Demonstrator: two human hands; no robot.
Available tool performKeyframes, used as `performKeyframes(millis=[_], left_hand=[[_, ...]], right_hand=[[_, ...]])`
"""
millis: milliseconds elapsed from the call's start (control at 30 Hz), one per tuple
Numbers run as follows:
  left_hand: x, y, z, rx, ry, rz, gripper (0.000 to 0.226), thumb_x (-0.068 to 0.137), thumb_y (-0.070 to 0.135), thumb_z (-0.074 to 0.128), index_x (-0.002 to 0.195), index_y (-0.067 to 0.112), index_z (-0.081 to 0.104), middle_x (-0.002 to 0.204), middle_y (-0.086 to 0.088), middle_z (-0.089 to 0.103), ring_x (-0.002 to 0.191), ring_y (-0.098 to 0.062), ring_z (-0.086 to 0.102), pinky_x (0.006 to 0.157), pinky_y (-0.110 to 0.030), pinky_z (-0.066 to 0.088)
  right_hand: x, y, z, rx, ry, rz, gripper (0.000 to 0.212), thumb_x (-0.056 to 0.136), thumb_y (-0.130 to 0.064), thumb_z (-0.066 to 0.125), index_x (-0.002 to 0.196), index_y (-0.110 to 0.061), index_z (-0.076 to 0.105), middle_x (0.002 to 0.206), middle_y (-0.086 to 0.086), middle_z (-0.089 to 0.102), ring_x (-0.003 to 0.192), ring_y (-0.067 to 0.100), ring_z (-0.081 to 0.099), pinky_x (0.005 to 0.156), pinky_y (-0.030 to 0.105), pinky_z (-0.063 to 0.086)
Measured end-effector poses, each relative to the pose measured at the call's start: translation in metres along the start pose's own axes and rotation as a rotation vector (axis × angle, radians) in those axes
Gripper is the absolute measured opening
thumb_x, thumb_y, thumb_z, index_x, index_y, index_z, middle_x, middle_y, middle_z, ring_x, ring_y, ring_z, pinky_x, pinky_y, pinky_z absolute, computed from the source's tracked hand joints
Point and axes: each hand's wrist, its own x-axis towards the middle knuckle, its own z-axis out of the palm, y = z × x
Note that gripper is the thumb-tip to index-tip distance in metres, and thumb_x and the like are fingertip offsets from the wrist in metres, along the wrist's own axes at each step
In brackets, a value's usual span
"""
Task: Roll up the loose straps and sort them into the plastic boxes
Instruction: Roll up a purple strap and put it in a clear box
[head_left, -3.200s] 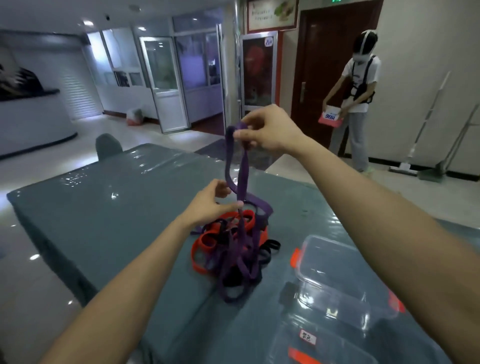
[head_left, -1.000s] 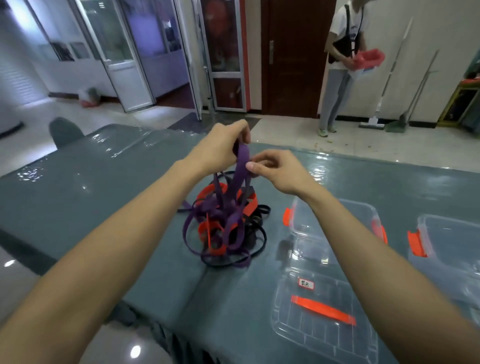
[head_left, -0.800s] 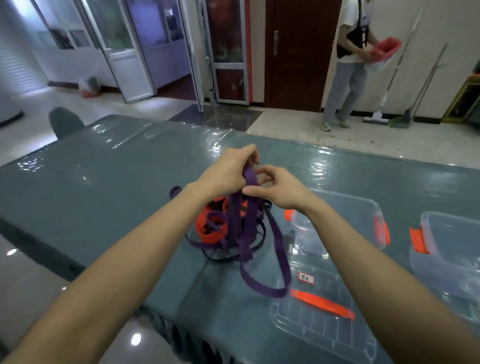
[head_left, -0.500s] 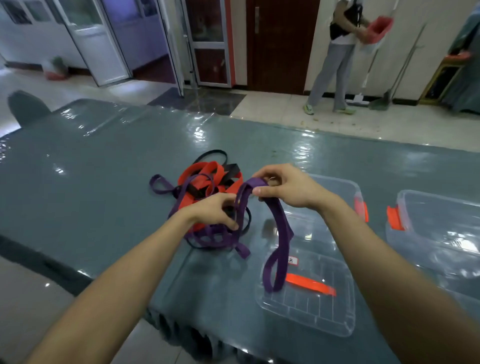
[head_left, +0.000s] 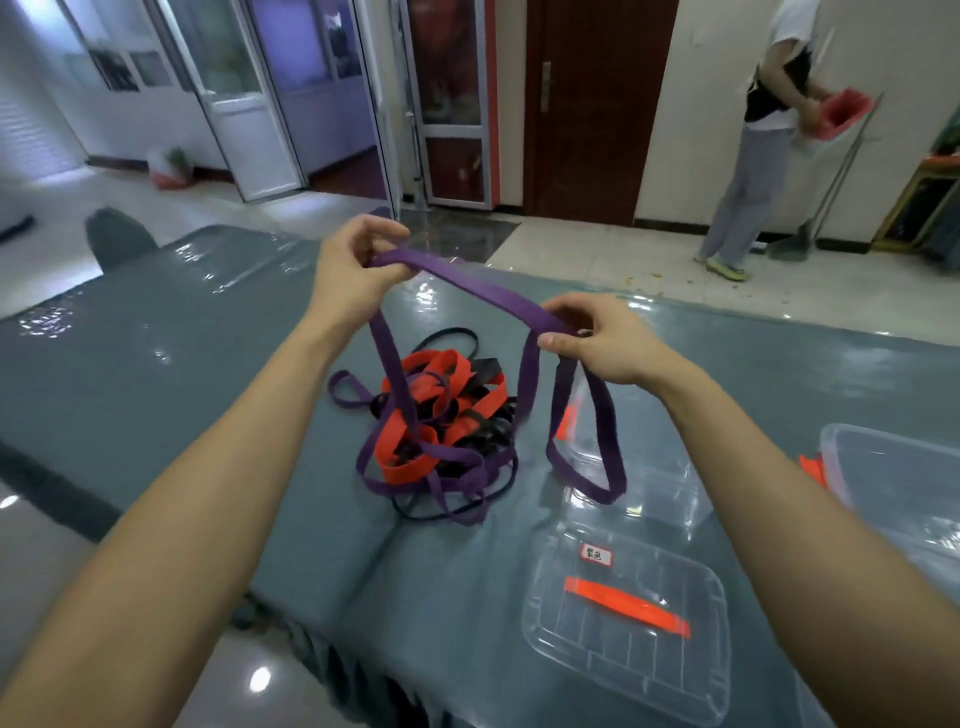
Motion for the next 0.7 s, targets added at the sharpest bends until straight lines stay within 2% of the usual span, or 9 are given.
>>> performKeyframes(millis=[133,200,267,333,433,467,533,600,700], left_hand=[[-0.017,0.001,-0.022,0.069,0.066,0.021,0.027,0.085,-0.002,0.087,0.108,0.008,0.076,0.098,-0.01,0.076,0.089,-0.015,0.067,0.093,-0.044,0.06],[-0.013,0.015,-0.038,0.039,0.176,0.1,0.028,0.084,0.003,0.088,0.102,0.021,0.077,0.097,-0.001,0.077,0.091,-0.016,0.068,0.095,-0.047,0.06],[0.001,0.029,-0.058,0.002,0.278,0.2,0.029,0.081,0.014,0.09,0.097,0.033,0.075,0.089,0.011,0.075,0.085,-0.011,0.068,0.086,-0.038,0.061],[0.009,0.035,-0.071,0.094,0.167,0.182,0.024,0.085,0.019,0.087,0.094,0.036,0.072,0.082,0.009,0.07,0.075,-0.007,0.066,0.077,-0.034,0.056],[-0.001,0.013,-0.074,0.564,-0.286,-0.034,0.014,0.091,0.026,0.087,0.086,0.022,0.074,0.068,0.0,0.062,0.058,-0.007,0.059,0.069,-0.032,0.046],[-0.005,-0.001,-0.076,0.632,-0.284,-0.036,0.019,0.09,0.03,0.089,0.085,0.016,0.076,0.066,-0.001,0.059,0.059,-0.011,0.053,0.067,-0.032,0.041],[-0.011,-0.023,-0.087,0.488,-0.037,-0.027,0.023,0.088,0.029,0.09,0.087,0.012,0.076,0.069,-0.003,0.053,0.064,-0.013,0.042,0.064,-0.033,0.035],[-0.015,-0.036,-0.096,0.404,0.123,-0.029,0.02,0.085,0.026,0.091,0.089,0.014,0.076,0.069,-0.001,0.05,0.063,-0.014,0.039,0.062,-0.032,0.034],[-0.02,-0.058,-0.111,0.516,-0.024,-0.077,0.019,0.08,0.014,0.094,0.084,0.02,0.076,0.072,0.005,0.064,0.063,-0.005,0.052,0.07,-0.029,0.046]], right_hand=[[0.013,-0.015,0.007,0.0,0.0,-0.087,0.024,0.101,-0.014,0.073,0.125,-0.012,0.071,0.111,-0.002,0.073,0.096,0.009,0.067,0.084,0.006,0.047],[0.023,-0.025,0.008,0.0,-0.033,-0.141,0.024,0.1,-0.015,0.075,0.124,-0.012,0.073,0.112,-0.001,0.075,0.101,0.01,0.068,0.091,0.016,0.051],[0.034,-0.037,0.007,0.115,0.087,-0.188,0.029,0.097,-0.016,0.078,0.125,-0.012,0.072,0.113,0.0,0.075,0.1,0.009,0.068,0.096,0.024,0.052],[0.045,-0.047,0.008,0.048,0.056,-0.192,0.033,0.095,-0.017,0.081,0.125,-0.012,0.071,0.112,0.005,0.075,0.098,0.013,0.068,0.095,0.03,0.053],[0.052,-0.049,0.015,-0.048,-0.144,-0.092,0.036,0.089,-0.016,0.087,0.122,-0.013,0.074,0.108,0.01,0.076,0.089,0.016,0.066,0.094,0.041,0.057],[0.053,-0.046,0.015,0.046,-0.125,-0.075,0.038,0.086,-0.014,0.089,0.121,-0.014,0.074,0.106,0.012,0.076,0.088,0.016,0.066,0.095,0.039,0.057],[0.052,-0.039,0.015,0.153,-0.1,-0.046,0.044,0.081,-0.016,0.094,0.119,-0.02,0.073,0.097,0.009,0.074,0.084,0.014,0.067,0.088,0.031,0.058],[0.048,-0.027,0.02,0.07,-0.151,0.004,0.047,0.078,-0.017,0.095,0.12,-0.02,0.073,0.094,0.006,0.073,0.081,0.013,0.068,0.082,0.031,0.06],[0.049,-0.008,0.029,0.062,-0.142,0.089,0.05,0.08,-0.008,0.093,0.125,-0.015,0.072,0.084,0.004,0.068,0.071,0.009,0.066,0.082,0.038,0.06]])
